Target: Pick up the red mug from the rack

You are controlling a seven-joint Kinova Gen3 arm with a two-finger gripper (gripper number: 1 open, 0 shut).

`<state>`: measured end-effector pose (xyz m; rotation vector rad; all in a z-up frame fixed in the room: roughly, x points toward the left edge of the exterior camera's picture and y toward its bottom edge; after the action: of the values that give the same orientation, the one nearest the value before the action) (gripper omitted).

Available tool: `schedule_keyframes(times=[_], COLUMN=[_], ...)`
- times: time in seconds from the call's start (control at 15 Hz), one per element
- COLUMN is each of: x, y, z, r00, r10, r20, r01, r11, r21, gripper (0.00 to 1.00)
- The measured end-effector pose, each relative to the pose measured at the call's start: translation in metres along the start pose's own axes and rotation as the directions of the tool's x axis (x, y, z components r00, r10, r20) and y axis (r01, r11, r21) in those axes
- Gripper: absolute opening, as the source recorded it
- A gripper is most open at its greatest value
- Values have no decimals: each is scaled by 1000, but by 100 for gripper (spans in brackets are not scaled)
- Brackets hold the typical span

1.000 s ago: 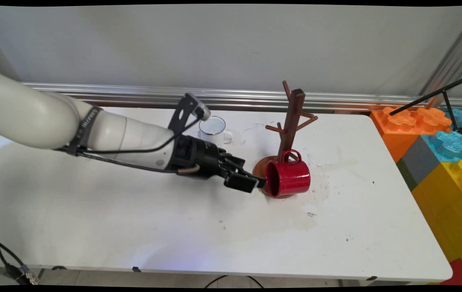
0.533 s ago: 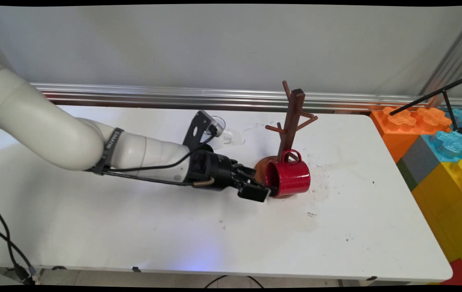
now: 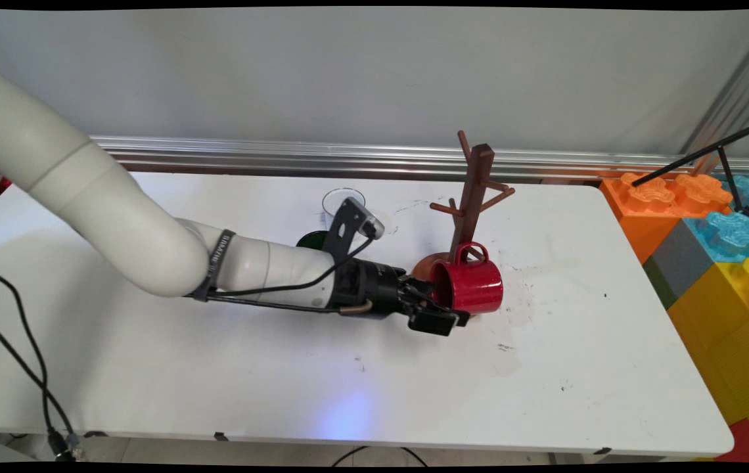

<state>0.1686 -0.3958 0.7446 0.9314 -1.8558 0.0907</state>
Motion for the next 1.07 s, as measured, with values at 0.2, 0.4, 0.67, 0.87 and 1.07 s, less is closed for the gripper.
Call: schedule_keyframes(times=[0.2,0.4,0.67,0.87,1.07], x=[-2,-4,-6,-7,-7], y=[-2,-3,-3,-4,-5], z=[9,20,32,40,46], r00=[1000,1000,999,999,998], r10=[5,12,22,27,30], r20=[-12,-25,-37,-44,-49], r01=[-6,-12,-22,-28,-31], r11=[1000,1000,1000,999,999], r21=[-6,-14,-19,-19,-19], gripper=[100,100,100,100,100])
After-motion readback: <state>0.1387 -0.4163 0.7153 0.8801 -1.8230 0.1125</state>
